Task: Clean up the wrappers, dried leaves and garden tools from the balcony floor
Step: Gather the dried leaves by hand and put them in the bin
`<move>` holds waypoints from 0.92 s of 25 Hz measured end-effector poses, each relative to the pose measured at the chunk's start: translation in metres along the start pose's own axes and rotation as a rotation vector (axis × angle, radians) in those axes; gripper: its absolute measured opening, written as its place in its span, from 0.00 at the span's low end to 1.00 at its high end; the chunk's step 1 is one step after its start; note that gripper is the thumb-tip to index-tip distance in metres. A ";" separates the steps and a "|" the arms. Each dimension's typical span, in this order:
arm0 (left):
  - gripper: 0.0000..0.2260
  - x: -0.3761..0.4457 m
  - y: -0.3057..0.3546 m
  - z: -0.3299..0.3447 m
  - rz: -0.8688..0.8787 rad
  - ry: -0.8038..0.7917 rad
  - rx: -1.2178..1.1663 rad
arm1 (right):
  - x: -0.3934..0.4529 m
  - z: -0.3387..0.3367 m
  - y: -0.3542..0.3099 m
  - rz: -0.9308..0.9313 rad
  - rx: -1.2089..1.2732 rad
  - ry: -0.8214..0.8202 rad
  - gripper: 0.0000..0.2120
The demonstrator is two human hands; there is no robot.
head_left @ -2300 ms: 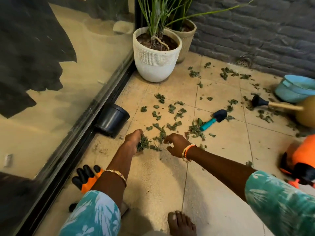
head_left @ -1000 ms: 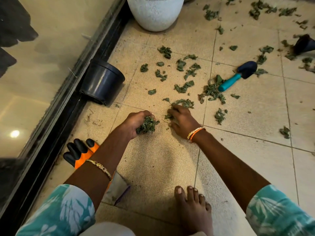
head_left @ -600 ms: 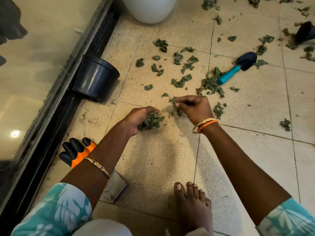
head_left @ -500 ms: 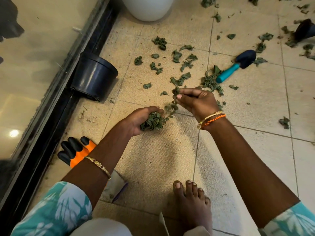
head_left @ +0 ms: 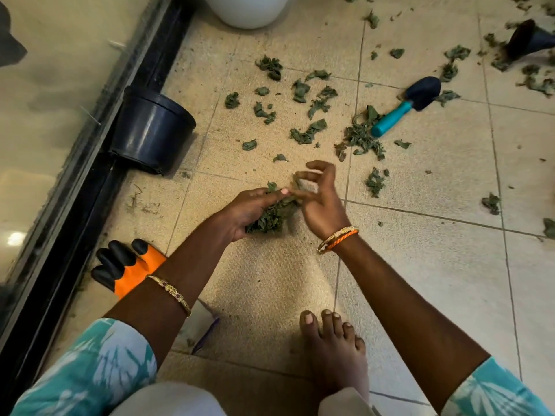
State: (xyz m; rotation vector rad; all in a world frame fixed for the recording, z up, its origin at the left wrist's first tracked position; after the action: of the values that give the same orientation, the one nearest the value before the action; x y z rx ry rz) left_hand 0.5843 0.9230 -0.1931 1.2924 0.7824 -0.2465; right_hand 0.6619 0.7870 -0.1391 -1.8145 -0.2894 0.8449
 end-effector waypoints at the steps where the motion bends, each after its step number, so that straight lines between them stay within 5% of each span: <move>1: 0.34 -0.005 0.004 -0.001 0.018 0.037 -0.014 | 0.009 -0.009 0.001 0.021 0.007 0.070 0.22; 4: 0.08 -0.014 0.014 -0.008 0.040 0.143 -0.092 | 0.036 -0.031 0.009 0.044 -0.311 0.150 0.19; 10: 0.12 -0.017 0.010 -0.026 0.047 0.298 -0.065 | 0.036 0.000 0.024 -0.010 -0.814 -0.082 0.33; 15: 0.17 -0.018 0.009 -0.029 0.092 0.324 0.005 | 0.026 0.029 0.034 -0.231 -0.706 0.101 0.10; 20: 0.38 -0.023 0.011 -0.027 0.081 0.200 -0.033 | 0.025 0.027 0.012 -0.091 -0.523 0.100 0.08; 23: 0.20 -0.027 0.020 -0.017 0.092 0.165 -0.041 | 0.018 0.038 -0.004 -0.111 -0.505 0.109 0.12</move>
State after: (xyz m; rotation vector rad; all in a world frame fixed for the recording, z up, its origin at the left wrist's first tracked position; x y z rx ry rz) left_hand 0.5697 0.9373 -0.1618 1.3178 0.8613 -0.0501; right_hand 0.6506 0.8264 -0.1498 -2.2783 -0.5660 0.6258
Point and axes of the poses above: each hand's wrist, its own x-axis towards the middle knuckle, its own z-axis out of the palm, y = z × x, the point moved 1 cm from there along x, towards the middle knuckle, and after that the axes turned 11 degrees about z, right-handed, at the moved point
